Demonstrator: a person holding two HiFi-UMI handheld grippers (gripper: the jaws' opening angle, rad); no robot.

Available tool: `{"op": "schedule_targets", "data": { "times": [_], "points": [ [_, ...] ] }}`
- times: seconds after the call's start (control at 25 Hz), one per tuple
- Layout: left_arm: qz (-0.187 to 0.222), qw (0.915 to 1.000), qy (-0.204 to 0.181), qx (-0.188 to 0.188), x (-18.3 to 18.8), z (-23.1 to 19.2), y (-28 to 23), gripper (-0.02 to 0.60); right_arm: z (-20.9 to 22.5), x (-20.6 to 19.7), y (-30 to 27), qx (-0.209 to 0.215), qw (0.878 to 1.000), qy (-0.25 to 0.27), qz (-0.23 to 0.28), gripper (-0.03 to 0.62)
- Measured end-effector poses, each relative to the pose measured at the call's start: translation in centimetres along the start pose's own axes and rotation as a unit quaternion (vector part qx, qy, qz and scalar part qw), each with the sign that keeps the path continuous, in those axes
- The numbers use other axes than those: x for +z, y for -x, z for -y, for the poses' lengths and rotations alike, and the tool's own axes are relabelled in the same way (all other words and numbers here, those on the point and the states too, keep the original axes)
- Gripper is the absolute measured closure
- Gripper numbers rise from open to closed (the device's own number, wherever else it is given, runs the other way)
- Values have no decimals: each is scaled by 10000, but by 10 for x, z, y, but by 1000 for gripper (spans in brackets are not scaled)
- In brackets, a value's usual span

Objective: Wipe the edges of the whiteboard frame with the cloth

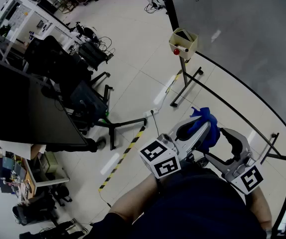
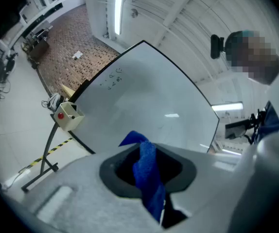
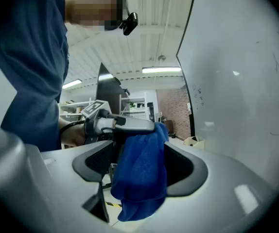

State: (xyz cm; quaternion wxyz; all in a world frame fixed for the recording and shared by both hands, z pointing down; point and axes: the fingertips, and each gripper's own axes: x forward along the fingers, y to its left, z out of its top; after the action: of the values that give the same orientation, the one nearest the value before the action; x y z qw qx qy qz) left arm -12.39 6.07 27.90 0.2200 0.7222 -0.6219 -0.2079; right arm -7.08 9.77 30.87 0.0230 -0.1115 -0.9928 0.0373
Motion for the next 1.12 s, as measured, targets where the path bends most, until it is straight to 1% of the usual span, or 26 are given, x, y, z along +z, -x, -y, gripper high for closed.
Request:
{"op": "schedule_targets", "data": {
  "times": [0.08,0.16,0.24,0.28,0.32,0.36,0.4,0.44,0.48,0.64,0.8,1.0,1.12],
  "points": [
    [-27,9998,-6,-201,2,12,-5,520,-3,-4,-4,-26,9994,258,-209,244],
    [-118,9990,41,-435,0,26,-11,520,-2,-6,-7,-131,9979,527,-365,223],
    [-229,9973,124,-688,-6,40,-18,518,5,-2,-7,-383,9965,675,-308,223],
    [-260,9964,154,-792,-9,45,-20,517,10,3,-5,-547,9962,647,-198,227],
    [-276,9957,169,-864,-11,50,-22,515,16,8,-1,-685,9962,542,-56,253],
    [-286,9953,172,-906,-11,52,-23,515,21,13,3,-753,9964,382,105,320],
    [-304,9951,162,-923,-13,54,-24,512,25,17,6,-743,9967,216,256,359],
    [-343,9950,140,-925,-15,54,-24,507,27,19,9,-695,9969,93,365,394],
    [-402,9949,112,-917,-18,53,-25,499,27,17,11,-653,9970,32,411,415],
    [-610,9950,17,-793,-31,47,-19,475,26,2,14,-643,9976,-35,271,443],
    [-643,9957,39,-663,-36,39,-6,443,28,-3,13,-646,9975,-179,216,486],
    [-784,9955,101,-517,-50,22,7,439,36,-12,2,-592,9974,-393,70,488],
    [-972,9945,54,-383,-62,5,23,439,39,-15,-2,-695,9962,-527,-32,491]
  ]
}}
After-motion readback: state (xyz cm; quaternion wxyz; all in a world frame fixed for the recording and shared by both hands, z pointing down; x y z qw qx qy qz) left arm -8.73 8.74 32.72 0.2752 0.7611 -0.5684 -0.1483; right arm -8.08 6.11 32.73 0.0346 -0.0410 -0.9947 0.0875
